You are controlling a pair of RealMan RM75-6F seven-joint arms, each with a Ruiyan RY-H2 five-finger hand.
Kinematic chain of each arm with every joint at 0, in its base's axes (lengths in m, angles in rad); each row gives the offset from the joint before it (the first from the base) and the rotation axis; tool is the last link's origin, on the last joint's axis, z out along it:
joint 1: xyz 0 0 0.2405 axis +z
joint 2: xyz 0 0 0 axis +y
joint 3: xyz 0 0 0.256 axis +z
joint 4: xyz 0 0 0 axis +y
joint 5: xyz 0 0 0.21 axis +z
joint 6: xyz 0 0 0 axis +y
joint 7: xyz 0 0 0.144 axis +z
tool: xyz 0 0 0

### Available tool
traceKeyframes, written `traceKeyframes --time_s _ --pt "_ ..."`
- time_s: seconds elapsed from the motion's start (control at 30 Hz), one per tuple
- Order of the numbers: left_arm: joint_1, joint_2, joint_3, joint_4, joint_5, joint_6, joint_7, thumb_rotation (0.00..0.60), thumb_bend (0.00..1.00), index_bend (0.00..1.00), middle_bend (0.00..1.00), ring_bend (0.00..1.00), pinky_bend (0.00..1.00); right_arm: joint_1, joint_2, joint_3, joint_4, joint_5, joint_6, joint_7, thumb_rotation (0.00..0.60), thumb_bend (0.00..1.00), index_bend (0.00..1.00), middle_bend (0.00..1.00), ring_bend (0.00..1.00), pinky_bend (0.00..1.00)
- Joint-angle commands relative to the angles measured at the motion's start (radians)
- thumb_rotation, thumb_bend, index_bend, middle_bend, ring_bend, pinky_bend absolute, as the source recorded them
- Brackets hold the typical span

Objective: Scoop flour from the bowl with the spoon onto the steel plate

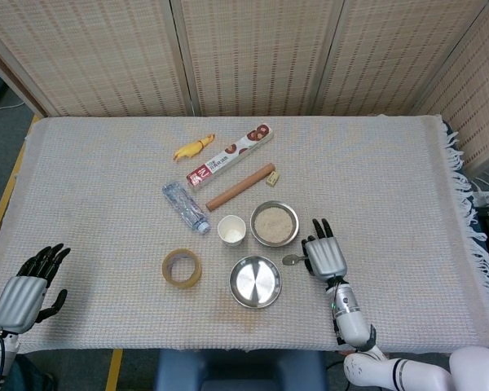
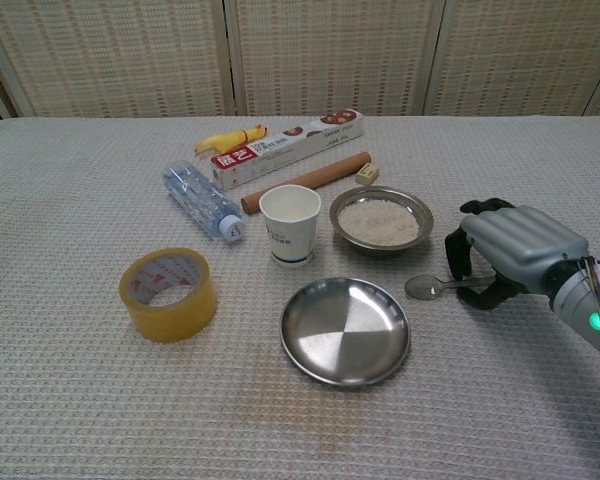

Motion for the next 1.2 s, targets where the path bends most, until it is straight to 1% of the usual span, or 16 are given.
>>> traceKeyframes --time_s 0.03,0.33,0.77,1.2 --pt "0.0 0.0 0.0 0.0 0.0 0.0 -0.001 0.6 0.45 0.0 0.0 0.03 0.15 -0.001 -0.004 0.0 0.004 -0.007 0.006 0.0 0.6 0.34 0.84 0.5 0.0 0.0" --pt "-0.001 0.0 0.001 -0.001 0.0 -0.001 0.0 0.6 0.45 0.0 0.0 0.03 0.16 -0.005 -0.01 -0.004 0.011 -0.043 0.039 -0.016 0.6 0.35 0.87 0.52 0.0 0.0" --pt "-0.001 0.001 0.002 -0.004 -0.004 -0.006 0.007 0.6 0.45 0.0 0.0 0.03 0.16 -0.01 -0.018 0.002 0.021 -0.042 0.036 -0.027 0.6 0.36 0.93 0.56 0.03 0.0" --pt "-0.001 0.002 0.004 -0.006 -0.002 -0.006 0.005 0.6 0.45 0.0 0.0 0.04 0.16 -0.016 0.0 0.011 0.0 -0.032 0.028 -0.026 0.6 0.37 0.93 0.57 0.04 0.0"
